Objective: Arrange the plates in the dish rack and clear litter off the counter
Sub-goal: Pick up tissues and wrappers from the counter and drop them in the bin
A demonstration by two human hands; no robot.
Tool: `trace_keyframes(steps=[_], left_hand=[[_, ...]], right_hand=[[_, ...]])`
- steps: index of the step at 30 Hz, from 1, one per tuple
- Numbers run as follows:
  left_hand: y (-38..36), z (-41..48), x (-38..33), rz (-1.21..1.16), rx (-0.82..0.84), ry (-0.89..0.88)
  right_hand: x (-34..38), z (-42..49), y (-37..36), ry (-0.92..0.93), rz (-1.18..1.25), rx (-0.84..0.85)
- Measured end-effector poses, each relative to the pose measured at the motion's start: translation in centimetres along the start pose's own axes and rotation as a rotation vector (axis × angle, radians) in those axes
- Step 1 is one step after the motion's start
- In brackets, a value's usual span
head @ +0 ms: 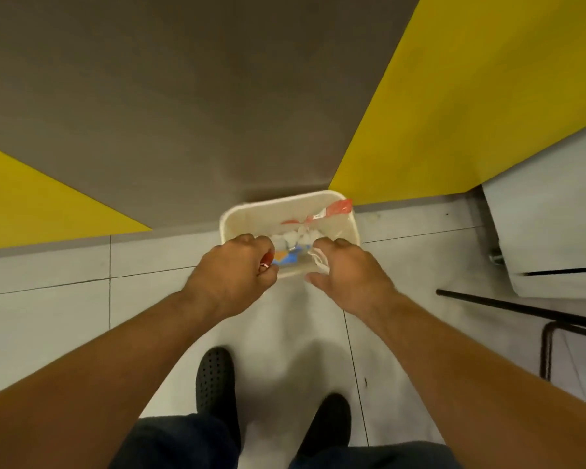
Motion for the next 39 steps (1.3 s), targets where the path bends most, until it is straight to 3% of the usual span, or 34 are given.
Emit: trace_keyframes(steps=[5,11,16,20,23,27,32,35,39], left_hand=[[-3.3,4.7,1.7,0.004,0.036,0.034],[-10.6,10.5,0.7,0.019,0.314,0.013],[-17.3,13.5,0.0,0.284,0.51,-0.068],[-20.1,15.0,0.4,0.262,0.542,-0.065],[-21.9,16.2,1.5,0.322,0.544,-0.01],[-23.2,15.9,2.6,0.447,0.693,0.069],[-16.7,15.8,1.7,0.182,0.554,0.055],[-13.1,14.3,2.7,0.186,0.45,0.082],[-8.2,11.3,1.9,0.248,0.212,-0.035]], right_hand=[[-1.4,6.8,-2.2,0.011,-0.018,0.075],[-3.7,11.2,-6.1,-0.057,0.063,0.265],[-4.7,13.0,-4.1,-0.029,0.127,0.14],[-4.7,11.8,-3.4,-0.001,0.109,0.119],[-4.8,11.1,-3.8,-0.01,0.12,0.13],[-5.1,11.1,-4.1,-0.026,0.074,0.145],[-4.4,12.5,-5.6,0.007,0.009,0.219],[-4.2,12.9,-7.4,0.003,-0.012,0.295],[-3.6,12.7,-6.5,0.018,-0.025,0.316]])
Point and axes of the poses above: each hand's wrist, its own z-axis towards the middle knuckle, its own y-axis out of the back of the hand, x = y × z, the point moved 9 cm from there along z, towards the middle knuckle, and after that the axes turned 10 degrees about y, right-handed, at the moved point
